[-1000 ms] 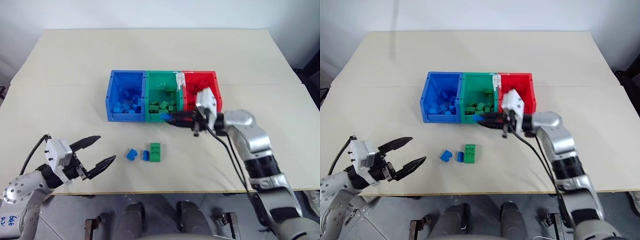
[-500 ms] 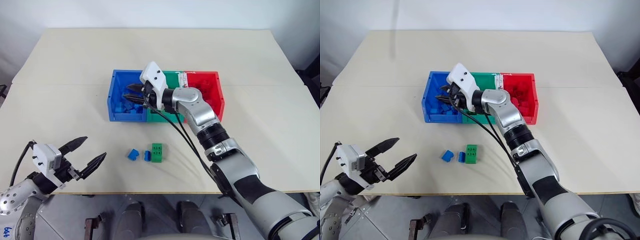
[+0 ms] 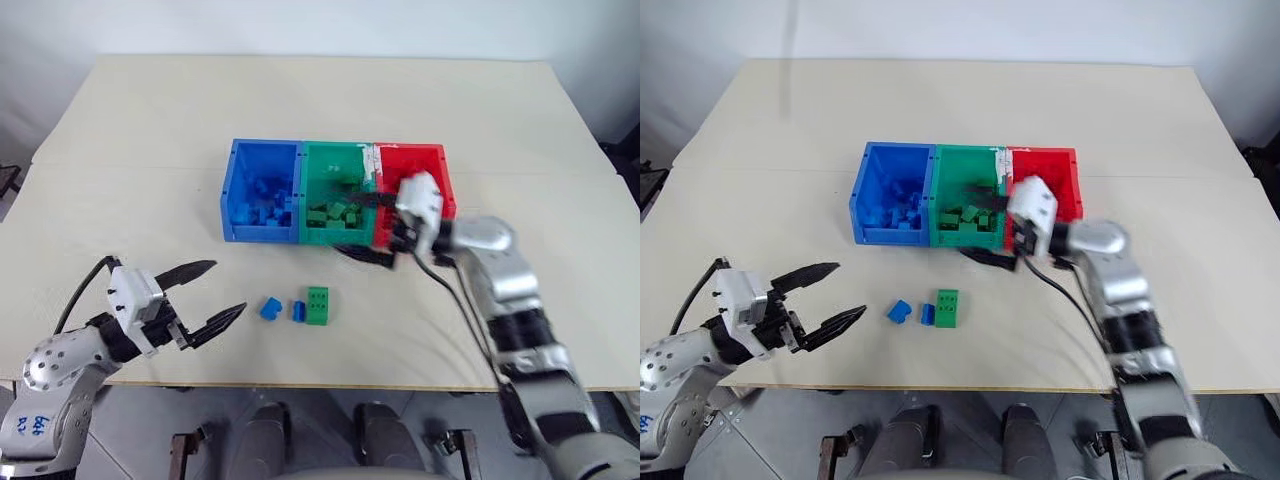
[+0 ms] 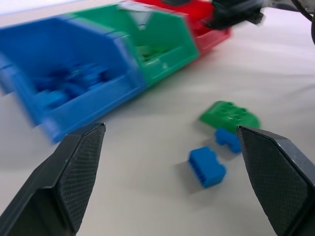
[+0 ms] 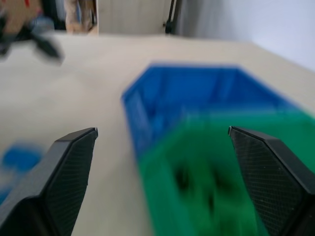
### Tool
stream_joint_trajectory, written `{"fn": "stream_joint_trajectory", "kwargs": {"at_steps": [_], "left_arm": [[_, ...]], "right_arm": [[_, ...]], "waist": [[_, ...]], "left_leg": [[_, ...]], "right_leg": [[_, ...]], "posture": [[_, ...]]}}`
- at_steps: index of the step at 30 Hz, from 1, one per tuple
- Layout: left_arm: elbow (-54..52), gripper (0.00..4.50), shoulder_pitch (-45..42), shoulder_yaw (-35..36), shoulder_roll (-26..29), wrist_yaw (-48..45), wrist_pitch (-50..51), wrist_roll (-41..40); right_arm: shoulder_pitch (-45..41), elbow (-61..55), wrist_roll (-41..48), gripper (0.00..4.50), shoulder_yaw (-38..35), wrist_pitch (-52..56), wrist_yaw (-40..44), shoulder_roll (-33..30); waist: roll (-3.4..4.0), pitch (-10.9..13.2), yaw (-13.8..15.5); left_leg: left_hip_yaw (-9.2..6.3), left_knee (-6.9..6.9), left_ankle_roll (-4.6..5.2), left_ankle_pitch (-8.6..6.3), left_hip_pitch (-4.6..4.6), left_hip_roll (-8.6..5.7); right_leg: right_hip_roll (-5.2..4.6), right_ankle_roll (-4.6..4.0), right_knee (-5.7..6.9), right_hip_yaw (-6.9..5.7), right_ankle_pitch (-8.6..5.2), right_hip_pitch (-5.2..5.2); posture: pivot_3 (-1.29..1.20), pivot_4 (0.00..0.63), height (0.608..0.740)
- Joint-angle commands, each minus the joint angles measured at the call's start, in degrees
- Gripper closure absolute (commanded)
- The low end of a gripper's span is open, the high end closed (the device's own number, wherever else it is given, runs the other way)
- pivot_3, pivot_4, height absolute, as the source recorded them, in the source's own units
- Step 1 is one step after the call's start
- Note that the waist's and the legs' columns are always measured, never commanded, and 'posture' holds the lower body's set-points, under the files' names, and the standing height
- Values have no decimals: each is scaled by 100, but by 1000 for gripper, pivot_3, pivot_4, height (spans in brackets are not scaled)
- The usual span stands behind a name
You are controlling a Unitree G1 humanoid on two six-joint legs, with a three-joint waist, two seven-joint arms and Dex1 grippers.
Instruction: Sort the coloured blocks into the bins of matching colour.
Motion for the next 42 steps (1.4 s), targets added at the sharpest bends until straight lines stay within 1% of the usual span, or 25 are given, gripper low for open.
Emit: {"fn": "stream_joint_trajectory", "kwargs": {"at_steps": [1,3,5,8,10,12,14,16,20,23,27,29,33,39,42], "left_arm": [[169,0,-261,-261,158,-336,-30,56],[333,0,-466,-395,223,-501,-65,89],[525,0,-688,-532,288,-684,-151,162],[744,0,-959,-643,301,-858,-234,225],[848,0,-1099,-712,306,-970,-248,248],[928,0,-1176,-738,304,-1055,-313,297],[1001,0,-1218,-724,281,-1083,-424,368],[1054,0,-1184,-646,281,-1096,-464,367],[1012,0,-903,-375,298,-1080,-405,247],[891,0,-576,-189,260,-980,-446,278],[701,0,-232,-40,184,-804,-507,345],[557,0,-59,23,180,-725,-513,339],[283,0,236,133,181,-630,-444,247],[77,0,380,166,203,-593,-363,191],[28,0,401,179,226,-613,-328,164]], "right_arm": [[495,-308,412,36,-605,-338,407,-495],[894,-134,527,36,-883,-723,793,-814],[1273,93,618,36,-1234,-856,904,-1104],[1600,374,828,36,-1615,-1015,1091,-1308],[1728,569,807,36,-1704,-1048,1149,-1418],[1762,659,739,36,-1640,-1135,1247,-1452],[1686,539,731,36,-1425,-1093,1280,-1323],[1572,255,709,36,-1094,-834,1234,-1185],[1234,-451,837,36,-422,8,1131,-870],[854,-788,413,36,327,722,894,-725],[448,-836,261,36,884,1106,717,-291],[256,-670,109,36,1113,1160,715,-121],[26,-147,-355,36,1498,824,633,150],[-72,220,-755,36,1761,610,358,629],[-74,354,-1021,36,1884,574,191,717]], "waist": [[0,0,-27],[1,0,-18],[1,0,-15],[1,0,-6],[1,1,-14],[1,0,-16],[1,0,-24],[1,0,-31],[3,2,-38],[3,2,-11],[3,2,14],[3,2,13],[1,1,1],[2,1,-15],[2,1,-26]], "left_leg": [[1,3,0,0,0,0],[16,1,0,0,4,3],[23,0,-1,0,8,9],[35,5,-1,0,8,8],[39,7,-1,0,10,8],[40,8,-1,0,11,10],[41,8,-1,0,15,11],[37,8,-2,0,15,14],[30,9,-5,2,16,26],[26,8,-5,2,13,31],[18,11,-3,1,12,23],[13,10,-3,1,10,19],[13,10,-1,-1,8,15],[15,6,-1,-1,9,16],[16,6,-2,-1,9,16]], "right_leg": [[3,0,3,0,0,0],[10,1,-1,7,0,-3],[16,1,-3,8,0,-2],[16,1,-2,10,1,-1],[15,2,1,15,1,0],[15,3,2,18,1,0],[16,2,3,20,1,0],[17,3,4,22,1,-1],[16,3,9,24,1,-4],[8,3,7,23,1,-6],[0,3,8,18,1,-5],[-4,3,8,15,1,-5],[-7,3,6,13,1,-5],[-4,3,6,12,1,-8],[0,2,7,12,1,-9]], "posture": [[0,150,740],[0,150,740],[0,150,740],[0,150,740],[0,150,740],[0,150,740],[0,150,740],[0,150,740],[0,150,740],[0,150,740],[0,150,740],[0,150,740],[0,150,740],[0,150,740],[0,150,740]]}}
